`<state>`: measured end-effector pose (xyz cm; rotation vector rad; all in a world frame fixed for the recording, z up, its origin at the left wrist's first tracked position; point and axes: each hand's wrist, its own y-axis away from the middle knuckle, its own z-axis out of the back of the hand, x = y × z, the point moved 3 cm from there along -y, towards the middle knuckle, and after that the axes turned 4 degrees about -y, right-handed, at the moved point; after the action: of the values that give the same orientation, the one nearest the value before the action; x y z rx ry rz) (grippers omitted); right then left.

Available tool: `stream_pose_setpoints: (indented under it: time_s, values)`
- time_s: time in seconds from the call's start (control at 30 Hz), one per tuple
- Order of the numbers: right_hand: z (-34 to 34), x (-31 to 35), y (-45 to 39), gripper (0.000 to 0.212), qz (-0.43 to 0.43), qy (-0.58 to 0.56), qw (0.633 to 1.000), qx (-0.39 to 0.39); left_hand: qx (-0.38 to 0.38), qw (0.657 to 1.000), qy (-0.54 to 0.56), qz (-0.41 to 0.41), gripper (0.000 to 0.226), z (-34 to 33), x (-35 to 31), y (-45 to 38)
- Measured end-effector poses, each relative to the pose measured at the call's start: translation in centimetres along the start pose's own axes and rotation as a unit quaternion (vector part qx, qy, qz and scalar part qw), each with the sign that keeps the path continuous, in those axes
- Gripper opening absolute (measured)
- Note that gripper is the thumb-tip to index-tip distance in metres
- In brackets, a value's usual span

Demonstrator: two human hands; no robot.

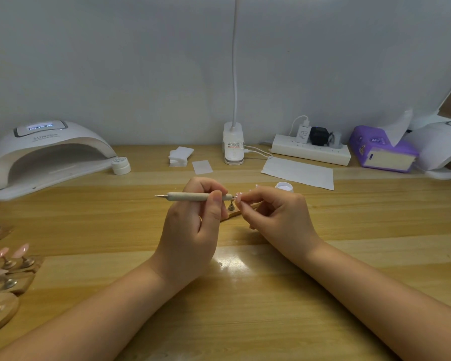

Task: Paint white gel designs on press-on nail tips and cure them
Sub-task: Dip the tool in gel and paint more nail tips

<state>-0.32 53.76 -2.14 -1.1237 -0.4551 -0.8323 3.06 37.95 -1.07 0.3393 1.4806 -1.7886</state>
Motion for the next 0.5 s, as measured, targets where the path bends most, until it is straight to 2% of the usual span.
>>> stream_pose_setpoints:
  time_s: [0.17,0.5]
  values:
    - [0.00,-0.10,0.00,0.009,-0.002,-0.004,1.000,0.000,0.006,1.000,-0.004,0.016,0.014,-0.09,0.25,0.02]
    - [0.03,-0.02,-0.02,0.011,-0.001,-0.003,1.000,0.008,0.011,1.000,-0.006,0.013,0.017,-0.04,0.17,-0.03]
